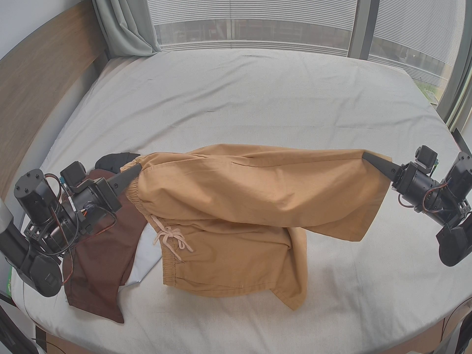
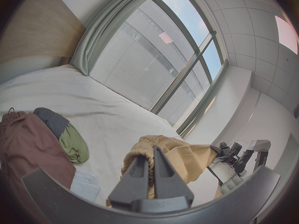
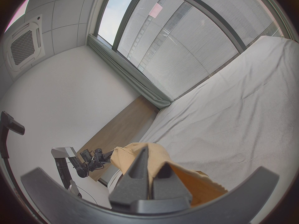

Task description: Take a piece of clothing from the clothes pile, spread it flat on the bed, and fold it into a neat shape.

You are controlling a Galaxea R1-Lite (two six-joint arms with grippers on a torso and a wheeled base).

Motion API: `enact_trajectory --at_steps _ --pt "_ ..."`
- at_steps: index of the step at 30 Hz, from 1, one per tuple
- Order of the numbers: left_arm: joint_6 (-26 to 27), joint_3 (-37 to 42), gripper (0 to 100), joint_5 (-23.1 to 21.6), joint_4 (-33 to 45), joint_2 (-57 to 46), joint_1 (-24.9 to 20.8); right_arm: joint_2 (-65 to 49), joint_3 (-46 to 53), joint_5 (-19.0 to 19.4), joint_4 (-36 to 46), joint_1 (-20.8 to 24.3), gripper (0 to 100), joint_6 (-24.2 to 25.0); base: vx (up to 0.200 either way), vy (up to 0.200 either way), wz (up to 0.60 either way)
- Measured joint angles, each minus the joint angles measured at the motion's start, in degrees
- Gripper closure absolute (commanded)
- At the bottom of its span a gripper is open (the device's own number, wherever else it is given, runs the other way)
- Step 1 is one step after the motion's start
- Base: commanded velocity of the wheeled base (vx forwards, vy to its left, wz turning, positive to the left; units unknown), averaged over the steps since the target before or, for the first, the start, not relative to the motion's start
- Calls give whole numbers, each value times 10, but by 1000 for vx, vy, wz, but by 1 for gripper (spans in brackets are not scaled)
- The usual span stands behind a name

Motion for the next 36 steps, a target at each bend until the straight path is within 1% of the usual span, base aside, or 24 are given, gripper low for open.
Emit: enact_trajectory --at_steps 7,36 --pt "8 -3 100 0 0 7 6 1 0 1 0 -3 100 0 0 0 0" --pt "9 -11 100 0 0 19 17 12 -13 1 0 -27 100 1 0 0 0"
